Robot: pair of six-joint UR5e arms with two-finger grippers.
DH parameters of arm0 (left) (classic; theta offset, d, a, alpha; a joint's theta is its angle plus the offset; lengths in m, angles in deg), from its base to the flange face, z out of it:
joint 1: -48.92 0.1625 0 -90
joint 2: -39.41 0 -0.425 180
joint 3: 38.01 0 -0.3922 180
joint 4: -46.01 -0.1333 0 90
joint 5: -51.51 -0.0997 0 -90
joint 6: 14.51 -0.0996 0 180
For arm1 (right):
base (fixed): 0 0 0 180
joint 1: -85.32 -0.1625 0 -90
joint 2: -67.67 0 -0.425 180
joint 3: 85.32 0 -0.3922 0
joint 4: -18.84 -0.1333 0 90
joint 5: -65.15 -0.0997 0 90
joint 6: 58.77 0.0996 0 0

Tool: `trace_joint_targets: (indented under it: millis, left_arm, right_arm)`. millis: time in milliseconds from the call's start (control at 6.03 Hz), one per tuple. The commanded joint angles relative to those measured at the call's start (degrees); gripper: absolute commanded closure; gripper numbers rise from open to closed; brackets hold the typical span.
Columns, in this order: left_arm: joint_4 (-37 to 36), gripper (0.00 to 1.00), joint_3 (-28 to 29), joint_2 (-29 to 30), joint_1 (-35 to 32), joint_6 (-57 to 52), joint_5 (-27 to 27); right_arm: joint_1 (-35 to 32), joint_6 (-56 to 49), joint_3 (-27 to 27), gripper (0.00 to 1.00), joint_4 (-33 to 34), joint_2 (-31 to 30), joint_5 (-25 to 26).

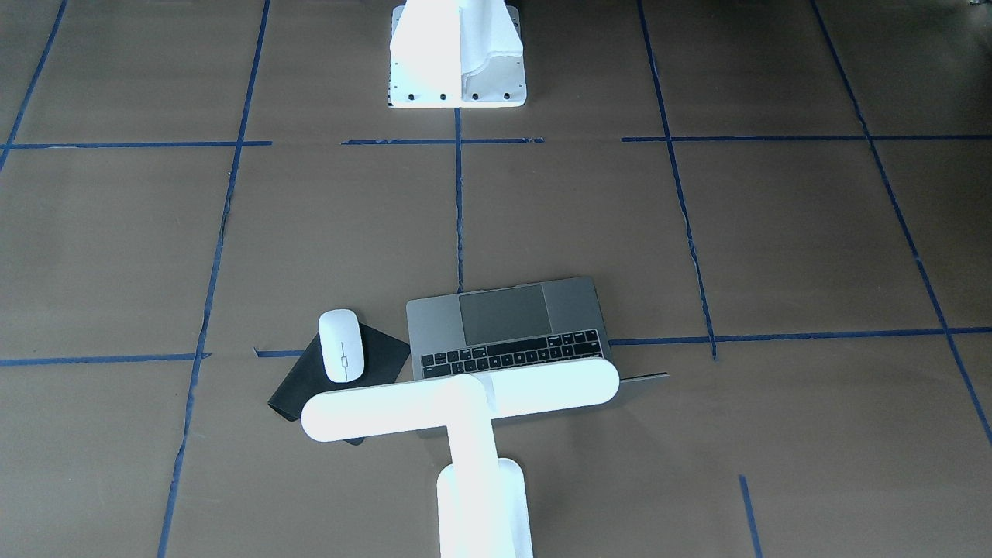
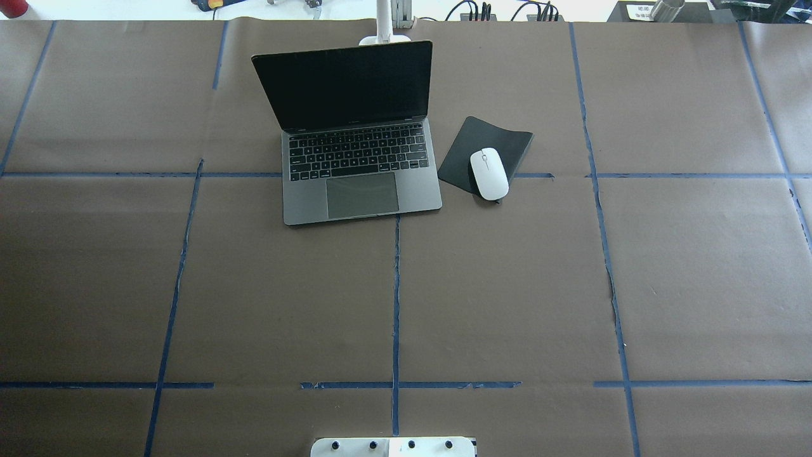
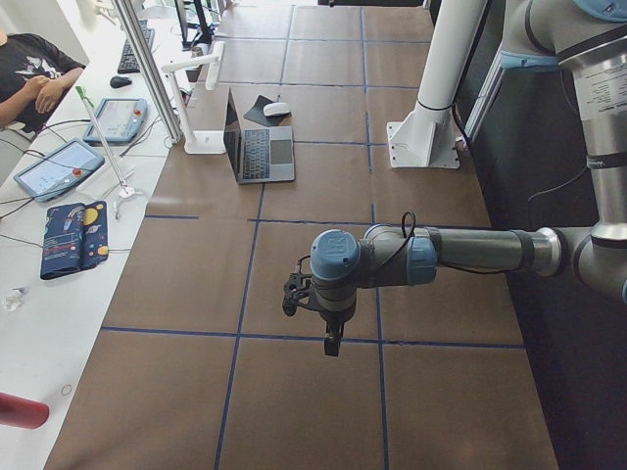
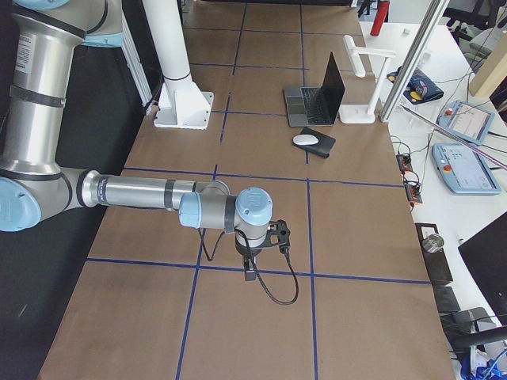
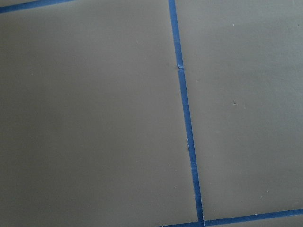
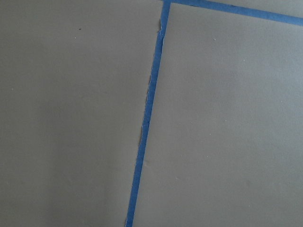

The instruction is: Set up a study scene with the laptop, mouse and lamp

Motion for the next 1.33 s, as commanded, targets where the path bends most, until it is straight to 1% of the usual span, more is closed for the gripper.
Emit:
trace_joint_targets:
  millis: [0,829,1161]
  left_arm:
    - [-0.23,0.00,0.04,-0.13,0.06,0.07,0.04]
    - [-0.06,0.00,-0.22,-0.13,0.06,0.07,0.12]
    - [-0.23,0.00,-0.31,-1.18,0.06,-0.02,0.30]
  right_arm:
    - [0.00,0.08,-0.06,0.00,0.06,-0.07,0.01]
    - [0.00,-0.09,-0.06,0.00,-0.02,-0.07,0.01]
    - [0.00,0.08,-0.15,0.00,-0.02,-0.07,0.01]
